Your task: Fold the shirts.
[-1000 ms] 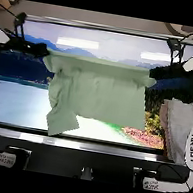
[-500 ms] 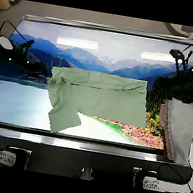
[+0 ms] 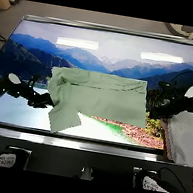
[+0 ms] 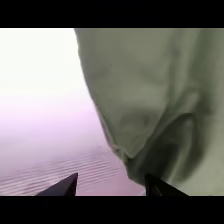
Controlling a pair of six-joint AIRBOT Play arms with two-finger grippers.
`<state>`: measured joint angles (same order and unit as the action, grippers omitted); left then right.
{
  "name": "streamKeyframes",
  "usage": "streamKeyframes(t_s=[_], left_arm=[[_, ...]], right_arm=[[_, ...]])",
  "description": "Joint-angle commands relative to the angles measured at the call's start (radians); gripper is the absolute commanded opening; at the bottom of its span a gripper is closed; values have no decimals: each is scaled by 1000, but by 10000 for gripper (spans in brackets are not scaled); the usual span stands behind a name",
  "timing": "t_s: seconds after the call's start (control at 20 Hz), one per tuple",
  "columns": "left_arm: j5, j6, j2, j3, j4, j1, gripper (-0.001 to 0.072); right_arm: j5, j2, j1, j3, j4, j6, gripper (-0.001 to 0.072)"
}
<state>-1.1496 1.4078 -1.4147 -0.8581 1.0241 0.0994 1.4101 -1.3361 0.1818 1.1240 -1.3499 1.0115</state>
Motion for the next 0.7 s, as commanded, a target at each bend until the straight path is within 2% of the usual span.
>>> streamKeyframes(t_s=[0.0, 0.05, 0.1, 0.2, 0.25, 0.3, 0.55, 0.65], left_arm=[[166, -14, 5, 55, -69, -34, 485], [192, -12, 4, 55, -76, -41, 484], [217, -10, 3, 55, -87, -47, 472], [251, -9, 3, 55, -109, -58, 247], [250, -11, 4, 53, -108, -57, 99], [245, -24, 6, 52, -107, -50, 29], [223, -34, 45, 52, -89, -11, 28], [211, -51, 57, 52, -89, -12, 28]], right_arm=[[-24, 14, 2, -32, -13, 1, 408], [-35, 14, 2, -32, -16, 10, 514], [-45, 14, 2, -32, -16, 14, 528], [-63, 14, 2, -41, -16, 32, 530], [-72, 14, 2, -53, -16, 40, 535], [-87, 13, 2, -72, -16, 42, 561], [-149, -1, 1, -165, 76, 42, 562], [-151, -28, 2, -185, 63, 43, 562]])
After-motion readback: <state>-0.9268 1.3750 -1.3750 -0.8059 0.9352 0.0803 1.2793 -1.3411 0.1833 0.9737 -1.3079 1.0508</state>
